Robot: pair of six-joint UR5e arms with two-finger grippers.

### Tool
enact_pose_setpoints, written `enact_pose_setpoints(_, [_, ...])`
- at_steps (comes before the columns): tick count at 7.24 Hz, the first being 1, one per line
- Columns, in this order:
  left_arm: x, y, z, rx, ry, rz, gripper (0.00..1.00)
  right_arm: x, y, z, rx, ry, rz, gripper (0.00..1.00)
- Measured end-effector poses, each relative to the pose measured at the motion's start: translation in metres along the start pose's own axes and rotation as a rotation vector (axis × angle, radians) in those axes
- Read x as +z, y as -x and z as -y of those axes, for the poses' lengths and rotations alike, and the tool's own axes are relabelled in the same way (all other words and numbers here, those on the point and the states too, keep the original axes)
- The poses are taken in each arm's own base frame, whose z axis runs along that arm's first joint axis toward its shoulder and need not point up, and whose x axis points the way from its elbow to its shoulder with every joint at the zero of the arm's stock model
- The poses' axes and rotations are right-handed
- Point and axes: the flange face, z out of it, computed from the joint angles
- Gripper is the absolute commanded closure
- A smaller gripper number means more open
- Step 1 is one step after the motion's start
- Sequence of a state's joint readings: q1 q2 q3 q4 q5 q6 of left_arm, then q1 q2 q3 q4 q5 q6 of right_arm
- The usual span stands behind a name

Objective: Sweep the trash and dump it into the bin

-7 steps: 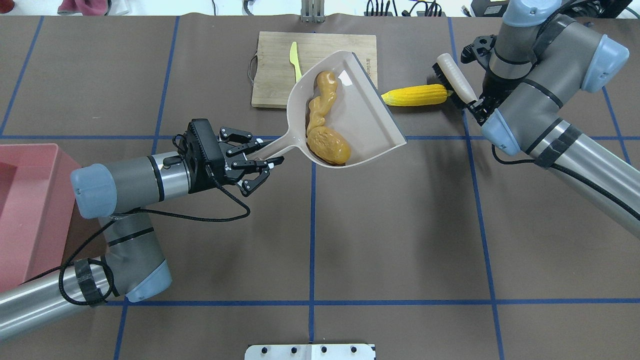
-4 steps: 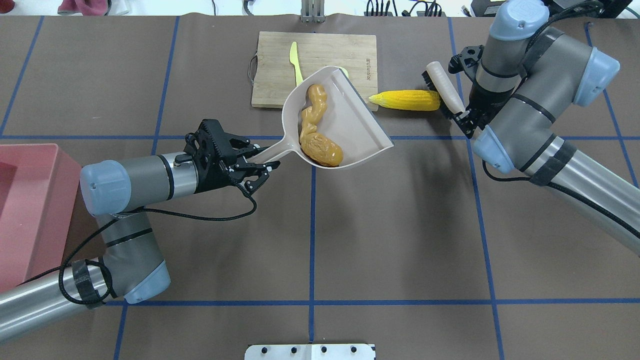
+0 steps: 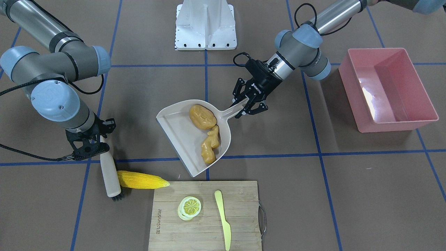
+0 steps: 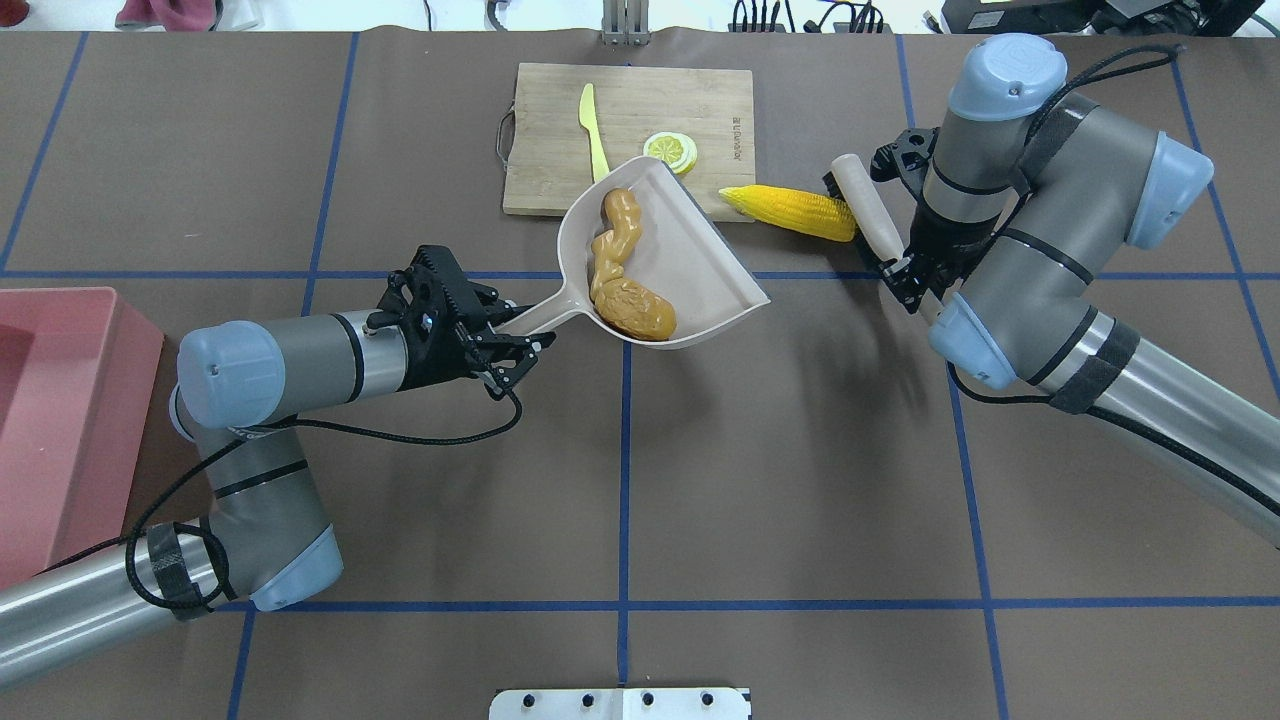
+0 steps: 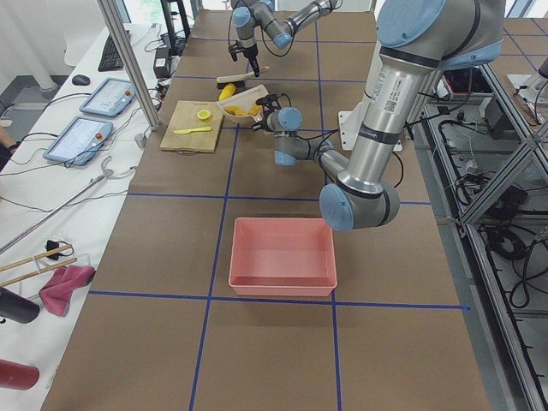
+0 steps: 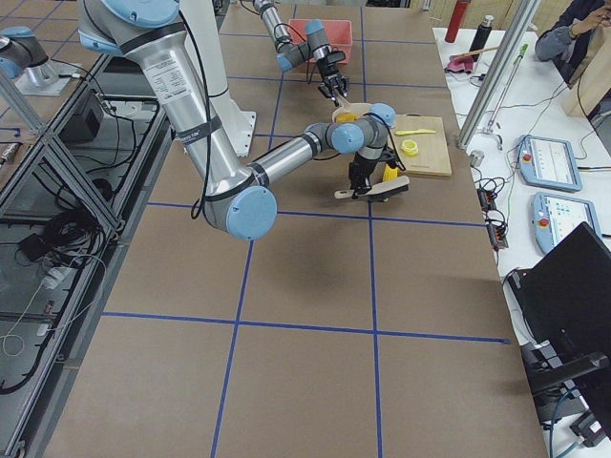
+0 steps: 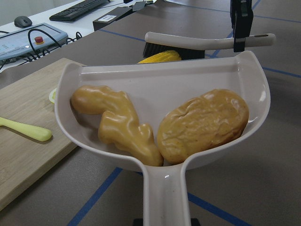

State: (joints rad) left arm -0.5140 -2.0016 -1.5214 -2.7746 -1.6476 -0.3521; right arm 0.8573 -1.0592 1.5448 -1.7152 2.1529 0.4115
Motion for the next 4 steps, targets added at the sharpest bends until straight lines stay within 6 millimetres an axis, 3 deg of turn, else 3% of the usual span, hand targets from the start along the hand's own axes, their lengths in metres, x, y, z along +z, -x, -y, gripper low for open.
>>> enact_pose_setpoints(4, [0.010, 0.001, -0.016, -0.007, 0.084, 0.022, 1.00, -0.003, 0.004, -0.003, 0.016, 0.008, 0.035, 1.00])
